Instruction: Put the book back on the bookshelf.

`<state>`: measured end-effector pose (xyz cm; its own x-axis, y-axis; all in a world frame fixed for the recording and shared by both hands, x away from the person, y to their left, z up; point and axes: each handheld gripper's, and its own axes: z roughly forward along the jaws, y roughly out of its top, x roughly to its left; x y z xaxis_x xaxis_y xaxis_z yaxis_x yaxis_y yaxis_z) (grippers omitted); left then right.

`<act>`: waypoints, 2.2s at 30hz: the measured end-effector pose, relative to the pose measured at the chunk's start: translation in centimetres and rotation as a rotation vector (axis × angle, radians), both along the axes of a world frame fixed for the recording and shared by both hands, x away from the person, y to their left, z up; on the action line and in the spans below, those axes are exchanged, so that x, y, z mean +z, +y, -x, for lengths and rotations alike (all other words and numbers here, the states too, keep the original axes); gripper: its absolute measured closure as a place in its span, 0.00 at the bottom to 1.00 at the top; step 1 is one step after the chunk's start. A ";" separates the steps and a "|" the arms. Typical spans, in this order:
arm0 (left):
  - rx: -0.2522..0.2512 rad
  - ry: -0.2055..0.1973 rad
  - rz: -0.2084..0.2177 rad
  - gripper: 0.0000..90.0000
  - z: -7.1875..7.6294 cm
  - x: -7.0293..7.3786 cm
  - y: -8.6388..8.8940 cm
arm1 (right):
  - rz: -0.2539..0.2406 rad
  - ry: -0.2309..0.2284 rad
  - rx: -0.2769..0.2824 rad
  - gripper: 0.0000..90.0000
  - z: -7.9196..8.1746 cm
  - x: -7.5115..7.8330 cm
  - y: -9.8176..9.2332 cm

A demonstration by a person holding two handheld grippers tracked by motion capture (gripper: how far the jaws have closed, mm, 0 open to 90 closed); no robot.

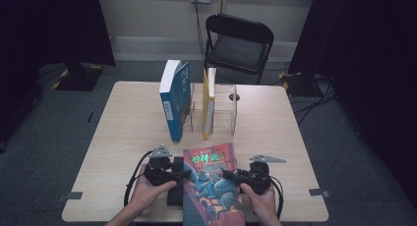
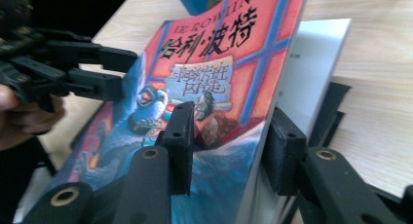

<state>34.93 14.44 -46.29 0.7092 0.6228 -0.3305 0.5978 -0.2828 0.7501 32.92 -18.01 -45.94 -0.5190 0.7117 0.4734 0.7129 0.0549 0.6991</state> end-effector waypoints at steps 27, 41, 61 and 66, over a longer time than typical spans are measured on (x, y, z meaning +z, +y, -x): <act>-0.024 0.039 0.076 0.25 -0.4 -0.3 -0.4 | -0.107 -0.150 0.212 0.92 -1.3 2.1 2.8; -0.082 0.122 0.164 0.29 -0.8 -0.3 -1.0 | -0.127 -0.194 0.217 0.92 -0.8 3.1 3.0; -0.065 -0.292 0.167 0.70 1.0 7.5 -0.5 | -0.138 -0.447 0.188 0.91 -1.1 9.2 3.6; -0.090 -0.325 0.184 0.74 2.0 7.8 -1.1 | -0.106 -0.438 0.170 0.79 -0.3 9.0 2.9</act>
<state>32.96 13.29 -38.46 0.8445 0.5045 -0.1800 0.2993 -0.1658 0.9397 33.19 -15.10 -36.93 -0.7907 0.5592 0.2492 0.3369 0.0576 0.9398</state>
